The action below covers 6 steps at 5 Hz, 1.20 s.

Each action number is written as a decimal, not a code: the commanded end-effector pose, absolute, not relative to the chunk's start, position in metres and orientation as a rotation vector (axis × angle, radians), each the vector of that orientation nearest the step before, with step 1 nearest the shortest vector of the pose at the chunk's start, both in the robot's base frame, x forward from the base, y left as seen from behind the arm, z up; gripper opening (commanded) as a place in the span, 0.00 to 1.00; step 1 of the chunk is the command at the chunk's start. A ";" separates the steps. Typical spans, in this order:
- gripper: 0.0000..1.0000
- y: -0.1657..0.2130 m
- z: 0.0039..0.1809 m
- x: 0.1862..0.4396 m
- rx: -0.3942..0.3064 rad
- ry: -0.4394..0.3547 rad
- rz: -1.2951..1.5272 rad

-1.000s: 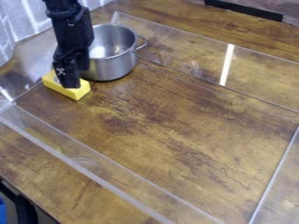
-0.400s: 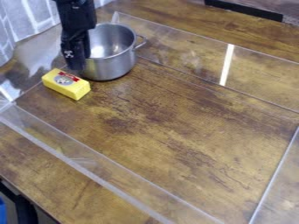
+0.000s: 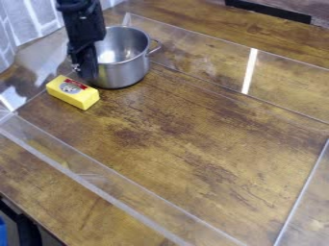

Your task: Move the yellow butter to the left side of the table

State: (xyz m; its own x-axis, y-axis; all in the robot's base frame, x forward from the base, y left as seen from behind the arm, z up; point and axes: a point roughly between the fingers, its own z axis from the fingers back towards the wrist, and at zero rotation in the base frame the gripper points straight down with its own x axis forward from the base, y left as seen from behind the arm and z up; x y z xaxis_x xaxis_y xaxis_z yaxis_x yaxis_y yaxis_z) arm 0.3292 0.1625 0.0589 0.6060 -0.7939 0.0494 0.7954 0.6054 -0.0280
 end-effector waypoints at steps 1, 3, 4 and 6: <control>0.00 0.178 0.081 0.328 -0.011 -0.075 -0.879; 0.00 0.189 0.087 0.327 -0.055 -0.079 -0.889; 1.00 0.198 0.084 0.332 -0.081 -0.080 -0.934; 1.00 0.189 0.086 0.338 -0.119 -0.077 -1.110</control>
